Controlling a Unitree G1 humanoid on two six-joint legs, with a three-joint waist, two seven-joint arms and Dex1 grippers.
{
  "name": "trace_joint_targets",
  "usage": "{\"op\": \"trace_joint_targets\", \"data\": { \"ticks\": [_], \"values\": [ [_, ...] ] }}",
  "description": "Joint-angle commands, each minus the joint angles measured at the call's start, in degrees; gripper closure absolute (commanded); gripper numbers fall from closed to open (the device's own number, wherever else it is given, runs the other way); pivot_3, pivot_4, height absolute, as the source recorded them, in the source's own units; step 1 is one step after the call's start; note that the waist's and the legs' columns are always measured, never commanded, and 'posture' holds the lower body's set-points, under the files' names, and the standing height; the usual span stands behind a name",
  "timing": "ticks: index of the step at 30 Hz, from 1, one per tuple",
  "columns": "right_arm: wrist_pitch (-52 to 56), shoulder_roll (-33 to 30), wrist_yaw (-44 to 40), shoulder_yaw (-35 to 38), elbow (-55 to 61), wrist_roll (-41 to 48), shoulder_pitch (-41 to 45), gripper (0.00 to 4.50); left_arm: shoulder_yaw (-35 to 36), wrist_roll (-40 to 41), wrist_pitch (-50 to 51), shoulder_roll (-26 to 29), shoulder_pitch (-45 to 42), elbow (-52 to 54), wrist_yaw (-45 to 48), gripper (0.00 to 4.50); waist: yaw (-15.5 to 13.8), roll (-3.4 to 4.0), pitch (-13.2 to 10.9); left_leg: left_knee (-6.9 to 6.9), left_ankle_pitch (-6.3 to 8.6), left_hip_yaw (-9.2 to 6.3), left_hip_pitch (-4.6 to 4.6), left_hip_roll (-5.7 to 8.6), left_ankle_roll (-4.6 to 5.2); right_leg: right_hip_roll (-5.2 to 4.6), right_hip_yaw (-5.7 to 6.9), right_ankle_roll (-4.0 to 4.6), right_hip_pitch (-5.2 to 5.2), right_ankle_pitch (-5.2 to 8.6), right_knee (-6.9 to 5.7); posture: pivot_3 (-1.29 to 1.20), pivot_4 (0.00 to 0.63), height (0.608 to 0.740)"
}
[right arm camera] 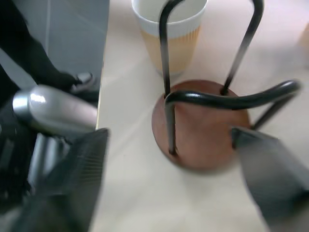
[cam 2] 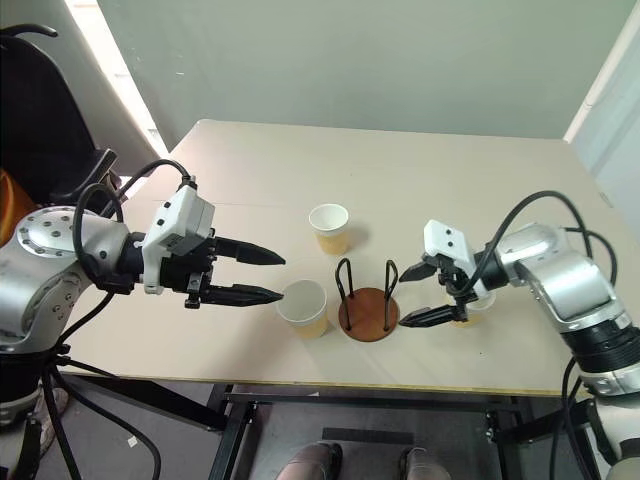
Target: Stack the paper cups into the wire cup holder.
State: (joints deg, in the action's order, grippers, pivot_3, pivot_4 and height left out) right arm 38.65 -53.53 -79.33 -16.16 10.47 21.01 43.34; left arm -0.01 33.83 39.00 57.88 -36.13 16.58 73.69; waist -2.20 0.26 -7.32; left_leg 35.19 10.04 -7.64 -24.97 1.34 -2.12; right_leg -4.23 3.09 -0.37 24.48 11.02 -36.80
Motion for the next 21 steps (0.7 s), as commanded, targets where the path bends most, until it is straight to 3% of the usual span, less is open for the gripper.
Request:
{"op": "trace_joint_targets", "data": {
  "ticks": [1, 5, 10, 14, 21],
  "values": [
    [0.0, -9.5, -4.0, 7.9, 7.5, 1.6, 1.7, 0.06, -0.1, -0.3, -1.9, -0.7, -2.3, -0.6, 1.0, 1.67, -0.2, 0.01, 0.0, 0.01, 0.0, 0.0, -0.01, 0.01, 0.0, -0.01, 0.0, 0.0, -0.01, 0.0, 0.01, 0.0, 0.15, 0.74],
    [1.7, -15.1, -2.4, 9.5, 10.0, 0.8, -2.5, 0.06, -0.6, -0.1, -2.4, -1.7, -2.4, 0.0, 1.1, 1.67, -0.2, -0.12, 0.1, 0.0, 0.12, 0.04, -0.02, 0.0, -0.06, -0.01, -0.01, 0.02, -0.16, 0.06, 0.11, 0.0, 0.15, 0.74],
    [-1.1, -14.0, 1.4, 5.6, 7.4, -5.5, -4.8, 0.06, -1.3, -1.2, -2.3, -2.0, -2.5, 0.7, 0.5, 1.67, 0.5, -0.09, 0.0, 0.02, 0.05, 0.08, 0.11, -0.03, 0.14, 0.01, -0.04, -0.09, -0.45, 0.24, 0.1, 0.0, 0.15, 0.74],
    [-2.8, -12.6, 2.4, 1.4, 6.2, -9.7, -5.6, 0.06, -0.7, -1.4, -1.7, -0.8, -2.4, 1.7, 0.3, 1.67, 0.5, -0.08, 0.0, 0.01, -0.4, 0.07, 0.09, -0.05, 0.75, 0.02, -0.03, -0.19, -0.45, 0.26, 0.07, 0.0, 0.15, 0.74],
    [-6.1, -10.5, 1.9, -3.4, 3.4, -15.4, -5.6, 0.06, 1.9, 0.1, 0.6, 1.5, 0.0, 4.7, -1.3, 1.67, 0.5, -0.08, 0.0, 0.02, -0.36, 0.08, 0.05, -0.03, 0.88, 0.02, -0.03, -0.35, -0.42, 0.23, 0.31, 0.0, 0.15, 0.74]
  ]
}}
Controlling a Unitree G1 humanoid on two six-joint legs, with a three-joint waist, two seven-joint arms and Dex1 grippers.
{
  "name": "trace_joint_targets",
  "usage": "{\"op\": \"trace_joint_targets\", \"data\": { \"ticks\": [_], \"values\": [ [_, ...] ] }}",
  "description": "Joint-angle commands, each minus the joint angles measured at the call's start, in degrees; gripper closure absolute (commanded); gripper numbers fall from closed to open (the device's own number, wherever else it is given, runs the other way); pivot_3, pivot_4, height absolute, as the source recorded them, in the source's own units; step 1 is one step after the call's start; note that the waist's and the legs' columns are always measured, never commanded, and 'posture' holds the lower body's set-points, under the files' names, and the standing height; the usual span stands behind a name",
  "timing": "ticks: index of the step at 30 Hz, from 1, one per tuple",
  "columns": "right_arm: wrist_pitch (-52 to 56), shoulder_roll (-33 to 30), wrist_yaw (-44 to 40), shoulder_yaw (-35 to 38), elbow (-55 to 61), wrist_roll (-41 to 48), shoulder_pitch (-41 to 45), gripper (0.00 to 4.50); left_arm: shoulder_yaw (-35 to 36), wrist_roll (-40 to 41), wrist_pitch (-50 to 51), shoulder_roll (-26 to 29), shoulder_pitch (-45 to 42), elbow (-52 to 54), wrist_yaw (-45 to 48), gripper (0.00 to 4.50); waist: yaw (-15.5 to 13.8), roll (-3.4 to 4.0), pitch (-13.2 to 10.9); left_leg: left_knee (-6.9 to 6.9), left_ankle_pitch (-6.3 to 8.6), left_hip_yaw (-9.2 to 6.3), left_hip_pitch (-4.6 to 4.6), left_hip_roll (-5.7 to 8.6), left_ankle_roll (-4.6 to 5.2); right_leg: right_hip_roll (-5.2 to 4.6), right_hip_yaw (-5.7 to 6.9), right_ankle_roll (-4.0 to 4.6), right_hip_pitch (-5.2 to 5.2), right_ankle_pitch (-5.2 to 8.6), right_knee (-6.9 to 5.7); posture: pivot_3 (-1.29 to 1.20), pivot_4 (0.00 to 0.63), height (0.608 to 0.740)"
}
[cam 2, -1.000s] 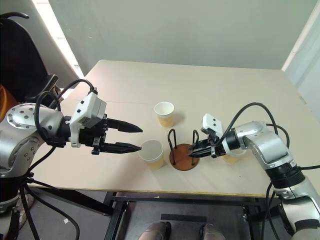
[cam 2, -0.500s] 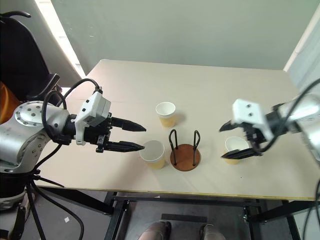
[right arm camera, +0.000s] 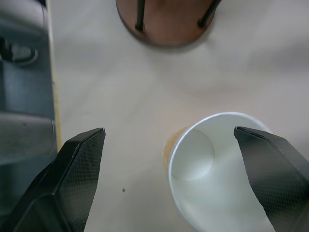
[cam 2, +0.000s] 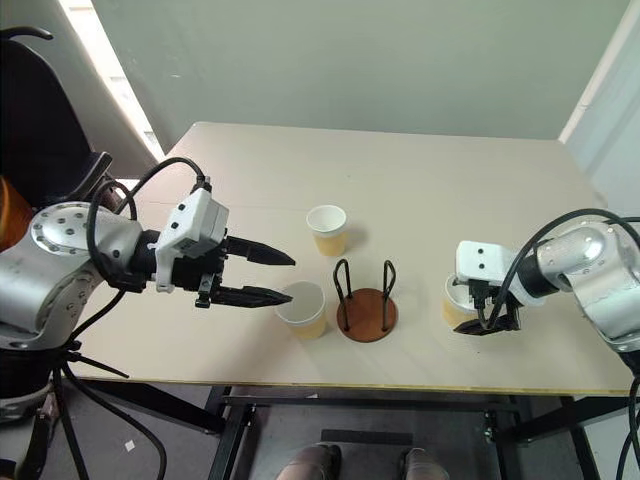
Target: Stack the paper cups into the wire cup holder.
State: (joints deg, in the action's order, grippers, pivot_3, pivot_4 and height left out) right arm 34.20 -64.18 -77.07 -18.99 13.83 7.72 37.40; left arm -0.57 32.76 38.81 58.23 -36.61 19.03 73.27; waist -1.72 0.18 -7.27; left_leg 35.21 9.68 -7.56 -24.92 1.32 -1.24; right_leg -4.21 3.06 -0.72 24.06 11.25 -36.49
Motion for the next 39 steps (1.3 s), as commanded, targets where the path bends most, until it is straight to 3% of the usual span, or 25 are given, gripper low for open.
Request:
{"op": "trace_joint_targets", "data": {
  "ticks": [1, 4, 10, 14, 19, 23, 28, 33, 39],
  "values": [
    [-2.1, 0.7, -0.2, -1.2, -0.6, -3.1, 0.5, 0.06, 2.8, 1.3, 1.0, 1.3, 0.8, 2.7, -1.1, 1.67, 0.0, 0.0, 0.0, -0.01, 0.01, 0.0, 0.01, 0.0, 0.01, 0.0, 0.0, -0.04, 0.0, -0.02, 0.05, 0.0, 0.15, 0.74],
    [-3.5, 2.0, -0.2, -2.4, -2.5, -5.3, 1.2, 0.96, 3.5, 2.1, 1.8, 1.8, 1.4, 3.7, -1.9, 1.67, 0.0, 0.0, 0.0, 0.03, 0.07, 0.0, 0.02, 0.0, 0.06, 0.0, 0.01, -0.13, 0.01, -0.1, 0.14, 0.0, 0.15, 0.74],
    [-6.0, 3.4, -1.2, -2.6, -4.9, -7.9, 2.4, 3.17, 4.3, 2.5, 2.5, 2.5, 2.4, 4.3, -3.1, 1.67, -0.1, 0.0, 0.0, 0.08, 0.25, 0.0, 0.0, 0.01, -0.07, -0.02, 0.01, -0.12, 0.03, -0.19, 0.18, 0.0, 0.15, 0.74],
    [-6.9, 2.5, -3.0, -1.1, -5.5, -7.5, 3.3, 4.47, 4.7, 2.8, 2.8, 2.5, 2.9, 4.7, -3.9, 1.67, -0.1, 0.0, 0.0, 0.08, 0.58, -0.01, 0.02, 0.0, -0.6, -0.02, 0.01, -0.09, 0.03, -0.2, 0.15, 0.0, 0.15, 0.74],
    [-6.1, 1.3, -9.8, 5.5, -4.9, 0.9, 9.3, 4.47, 5.0, 2.5, 2.4, 2.5, 3.4, 4.1, -4.7, 1.67, -0.1, 0.05, 0.0, 0.09, 0.56, 0.02, 0.0, 0.01, -0.61, -0.02, 0.01, -0.06, 0.04, -0.21, 0.14, 0.0, 0.15, 0.74],
    [-7.5, 3.2, -14.8, 7.6, -7.4, 6.2, 19.8, 4.47, 5.4, 2.1, 1.8, 2.7, 3.8, 3.4, -4.8, 1.67, 0.0, 0.04, 0.0, 0.05, 0.51, 0.02, 0.02, -0.01, -0.62, 0.0, 0.02, 0.08, 0.08, -0.12, 0.12, 0.0, 0.15, 0.74],
    [-11.9, 9.5, -15.4, 3.7, -11.5, 9.5, 30.5, 4.47, 5.5, 1.8, 1.3, 2.8, 4.1, 3.0, -4.9, 1.67, 0.2, 0.04, 0.0, 0.02, 0.45, 0.0, 0.09, -0.03, -0.56, 0.02, 0.02, 0.22, 0.13, -0.03, 0.02, 0.0, 0.15, 0.74],
    [-17.8, 18.3, -15.4, -1.7, -14.8, 6.0, 33.8, 4.47, 6.7, 1.9, 1.8, 3.4, 5.6, 4.0, -5.7, 1.67, 0.4, 0.05, 0.0, 0.02, 0.4, 0.0, 0.18, -0.03, -0.47, 0.01, 0.02, 0.4, 0.17, 0.07, -0.19, 0.0, 0.15, 0.74],
    [-20.7, 18.8, -15.4, -6.1, -14.6, 7.4, 33.5, 4.47, 8.9, 2.8, 2.8, 4.5, 8.3, 5.8, -6.9, 1.67, -0.2, 0.05, 0.0, 0.02, 0.38, -0.06, -0.03, -0.02, -0.57, -0.01, 0.04, 0.53, 0.44, 0.15, -0.42, 0.0, 0.15, 0.74]
  ]
}}
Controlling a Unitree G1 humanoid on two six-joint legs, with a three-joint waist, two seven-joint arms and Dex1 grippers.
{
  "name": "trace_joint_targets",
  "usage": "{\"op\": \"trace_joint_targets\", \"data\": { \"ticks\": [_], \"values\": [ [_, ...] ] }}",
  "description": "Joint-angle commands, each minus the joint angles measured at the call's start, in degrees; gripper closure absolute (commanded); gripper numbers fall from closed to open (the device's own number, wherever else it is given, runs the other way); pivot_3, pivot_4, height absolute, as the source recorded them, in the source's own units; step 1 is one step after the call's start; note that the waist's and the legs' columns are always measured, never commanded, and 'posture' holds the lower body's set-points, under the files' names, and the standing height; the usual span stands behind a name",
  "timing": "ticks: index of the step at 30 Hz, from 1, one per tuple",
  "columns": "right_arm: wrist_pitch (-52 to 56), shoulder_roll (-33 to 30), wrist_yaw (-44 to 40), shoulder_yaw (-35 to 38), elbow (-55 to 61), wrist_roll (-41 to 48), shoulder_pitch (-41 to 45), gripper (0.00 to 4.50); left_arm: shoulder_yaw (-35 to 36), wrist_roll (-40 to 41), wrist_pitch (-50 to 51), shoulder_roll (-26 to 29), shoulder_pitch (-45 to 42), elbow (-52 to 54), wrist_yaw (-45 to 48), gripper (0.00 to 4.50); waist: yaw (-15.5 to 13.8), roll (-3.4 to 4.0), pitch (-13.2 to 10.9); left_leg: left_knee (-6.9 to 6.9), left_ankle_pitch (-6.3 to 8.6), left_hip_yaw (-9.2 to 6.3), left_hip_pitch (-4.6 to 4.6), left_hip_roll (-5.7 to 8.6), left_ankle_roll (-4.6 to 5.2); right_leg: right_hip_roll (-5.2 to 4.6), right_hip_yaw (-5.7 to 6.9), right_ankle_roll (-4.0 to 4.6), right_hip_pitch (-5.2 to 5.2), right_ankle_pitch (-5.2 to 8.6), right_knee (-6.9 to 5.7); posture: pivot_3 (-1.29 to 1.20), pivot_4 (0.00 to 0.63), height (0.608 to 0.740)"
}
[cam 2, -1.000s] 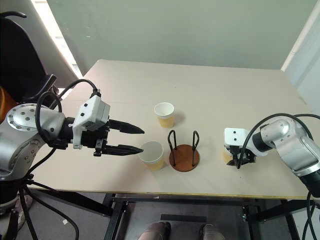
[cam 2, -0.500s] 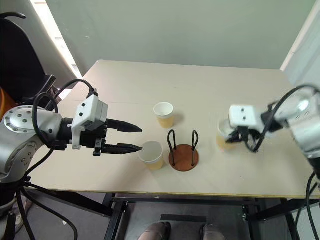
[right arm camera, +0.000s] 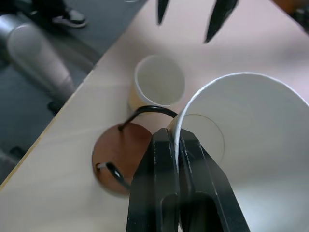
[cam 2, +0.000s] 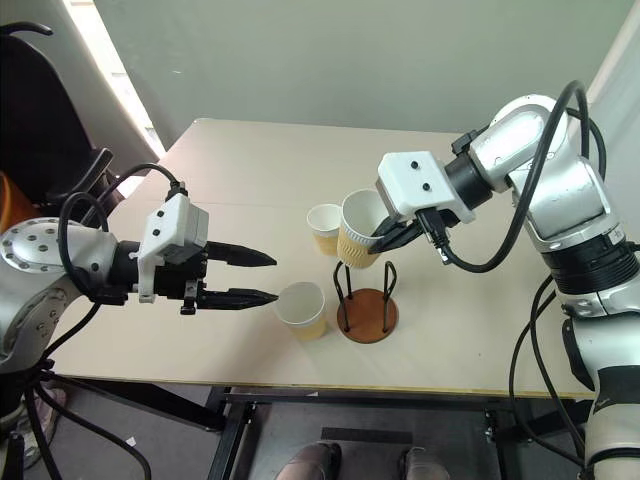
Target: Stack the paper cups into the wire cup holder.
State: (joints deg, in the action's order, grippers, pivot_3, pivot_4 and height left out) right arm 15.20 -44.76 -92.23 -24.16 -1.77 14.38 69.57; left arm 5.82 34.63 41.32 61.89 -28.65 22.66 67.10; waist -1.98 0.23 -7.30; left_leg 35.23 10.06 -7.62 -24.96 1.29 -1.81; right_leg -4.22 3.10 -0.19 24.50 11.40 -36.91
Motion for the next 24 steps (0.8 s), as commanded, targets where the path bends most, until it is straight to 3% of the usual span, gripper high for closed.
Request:
{"op": "trace_joint_targets", "data": {
  "ticks": [1, 17, 20, 24],
  "values": [
    [-2.2, -0.8, -0.3, -1.5, 0.9, 0.6, 1.3, 4.47, 2.8, 1.1, 0.5, 0.9, 0.7, 2.5, -1.0, 1.67, 0.1, -0.01, 0.0, 0.0, 0.05, 0.01, 0.0, 0.0, -0.11, -0.01, 0.0, 0.01, 0.0, 0.01, 0.01, 0.0, 0.15, 0.74],
    [-8.5, -0.8, -0.3, -7.8, -3.5, -2.0, 2.1, 4.47, 5.1, 2.6, 1.7, 2.3, 3.8, 4.8, -3.0, 1.67, 0.3, -0.01, 0.0, -0.04, 0.28, 0.02, 0.1, -0.04, -0.47, 0.0, 0.0, 0.14, 0.0, -0.05, -0.08, 0.0, 0.15, 0.74],
    [-9.1, -0.9, -0.3, -8.6, -4.2, -2.6, 2.4, 3.88, 5.1, 2.5, 1.5, 2.4, 4.2, 4.7, -3.0, 1.67, 0.3, -0.01, 0.0, -0.04, 0.28, 0.02, 0.09, -0.04, -0.47, 0.0, 0.0, 0.14, 0.0, -0.05, -0.08, 0.0, 0.15, 0.74],
    [-9.2, -0.7, -0.3, -8.6, -4.8, -2.8, 2.8, 2.58, 3.3, 1.5, 0.4, 2.8, 3.3, 3.4, -1.9, 1.67, 0.3, -0.01, 0.0, -0.04, 0.3, 0.02, 0.08, -0.04, -0.48, 0.0, 0.0, 0.14, 0.0, -0.05, -0.06, 0.0, 0.15, 0.74]
  ]
}}
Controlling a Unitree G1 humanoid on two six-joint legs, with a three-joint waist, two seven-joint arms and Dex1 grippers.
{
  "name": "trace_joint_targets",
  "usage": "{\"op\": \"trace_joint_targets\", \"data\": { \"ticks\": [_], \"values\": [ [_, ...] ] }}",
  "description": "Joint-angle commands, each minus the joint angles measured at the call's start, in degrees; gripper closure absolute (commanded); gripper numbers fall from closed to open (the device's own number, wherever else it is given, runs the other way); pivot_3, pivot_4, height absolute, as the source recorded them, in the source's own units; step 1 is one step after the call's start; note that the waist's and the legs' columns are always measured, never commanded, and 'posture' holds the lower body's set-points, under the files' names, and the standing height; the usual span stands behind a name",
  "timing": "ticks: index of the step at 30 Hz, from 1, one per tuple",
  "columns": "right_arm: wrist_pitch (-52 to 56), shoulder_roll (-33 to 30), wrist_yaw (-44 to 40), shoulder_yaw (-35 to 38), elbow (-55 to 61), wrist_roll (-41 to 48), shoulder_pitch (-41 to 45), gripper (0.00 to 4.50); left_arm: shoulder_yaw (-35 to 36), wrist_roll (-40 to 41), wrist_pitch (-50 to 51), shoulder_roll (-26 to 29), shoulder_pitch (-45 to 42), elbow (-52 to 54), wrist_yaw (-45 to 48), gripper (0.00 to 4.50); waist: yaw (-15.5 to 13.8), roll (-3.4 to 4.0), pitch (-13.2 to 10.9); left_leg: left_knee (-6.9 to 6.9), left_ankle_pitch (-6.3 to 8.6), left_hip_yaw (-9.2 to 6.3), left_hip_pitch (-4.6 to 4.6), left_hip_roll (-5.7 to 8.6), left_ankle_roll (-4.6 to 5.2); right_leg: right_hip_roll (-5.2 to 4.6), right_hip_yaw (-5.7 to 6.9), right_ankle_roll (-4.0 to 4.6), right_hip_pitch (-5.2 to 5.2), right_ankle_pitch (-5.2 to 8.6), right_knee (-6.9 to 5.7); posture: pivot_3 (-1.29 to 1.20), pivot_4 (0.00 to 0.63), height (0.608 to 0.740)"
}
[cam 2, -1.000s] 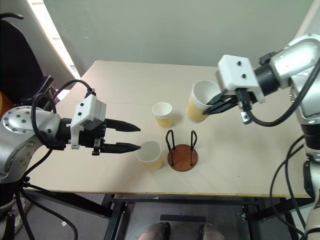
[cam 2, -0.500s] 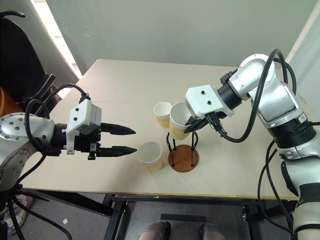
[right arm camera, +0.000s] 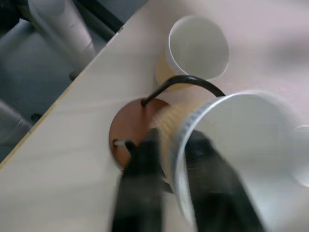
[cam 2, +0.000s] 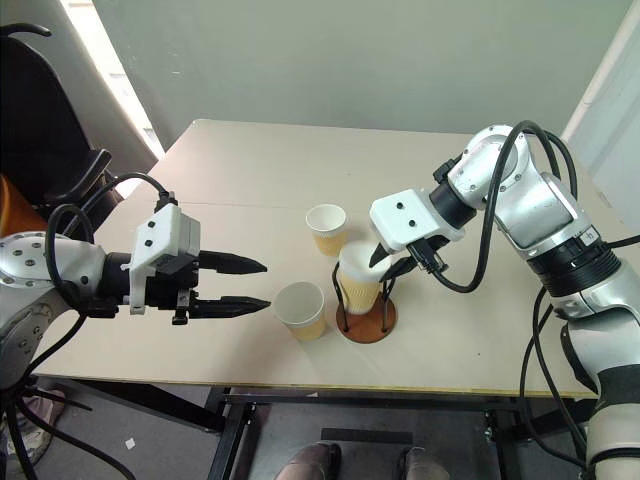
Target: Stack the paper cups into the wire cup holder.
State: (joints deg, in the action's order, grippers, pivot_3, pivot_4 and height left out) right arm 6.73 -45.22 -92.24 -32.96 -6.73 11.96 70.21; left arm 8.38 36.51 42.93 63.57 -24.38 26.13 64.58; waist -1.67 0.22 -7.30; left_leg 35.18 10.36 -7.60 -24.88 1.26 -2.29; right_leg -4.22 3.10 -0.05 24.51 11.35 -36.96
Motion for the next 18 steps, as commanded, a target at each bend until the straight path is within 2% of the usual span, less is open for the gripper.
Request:
{"op": "trace_joint_targets", "data": {
  "ticks": [1, 6, 11, 18],
  "values": [
    [-0.6, 0.1, -0.3, 0.8, -0.1, -0.8, 2.2, 2.27, -1.3, -2.4, -2.1, 1.8, -1.5, -0.8, 1.1, 1.67, 0.0, 0.0, 0.0, 0.0, 0.01, 0.0, 0.0, 0.0, -0.01, 0.0, 0.0, 0.0, 0.0, 0.0, 0.0, 0.0, 0.15, 0.74],
    [3.9, 1.1, 0.4, 6.1, 0.3, -0.1, 1.8, 0.68, -8.7, -8.3, -6.9, 2.3, -6.6, -6.6, 5.2, 1.67, -0.1, 0.0, 0.0, -0.01, 0.0, -0.01, 0.02, -0.01, -0.01, 0.0, 0.0, 0.02, 0.0, -0.01, -0.02, 0.0, 0.15, 0.74],
    [22.1, 3.4, 9.7, 17.5, 6.4, 10.3, -2.8, 0.68, -20.1, -18.4, -11.6, 0.2, -18.1, -17.6, 10.7, 1.67, -0.3, -0.01, 0.0, 0.03, -0.05, 0.01, -0.05, 0.02, -0.01, -0.04, 0.0, 0.1, 0.0, -0.05, 0.04, 0.0, 0.15, 0.74],
    [33.4, 3.1, 17.9, 23.7, 17.7, 15.3, -12.2, 0.68, -27.5, -25.4, -16.1, -5.8, -24.7, -26.1, 16.2, 1.67, -0.2, -0.02, 0.0, 0.01, -0.19, 0.03, -0.11, 0.0, -0.02, -0.05, 0.0, 0.04, 0.01, -0.02, 0.11, 0.0, 0.15, 0.74]
  ]
}}
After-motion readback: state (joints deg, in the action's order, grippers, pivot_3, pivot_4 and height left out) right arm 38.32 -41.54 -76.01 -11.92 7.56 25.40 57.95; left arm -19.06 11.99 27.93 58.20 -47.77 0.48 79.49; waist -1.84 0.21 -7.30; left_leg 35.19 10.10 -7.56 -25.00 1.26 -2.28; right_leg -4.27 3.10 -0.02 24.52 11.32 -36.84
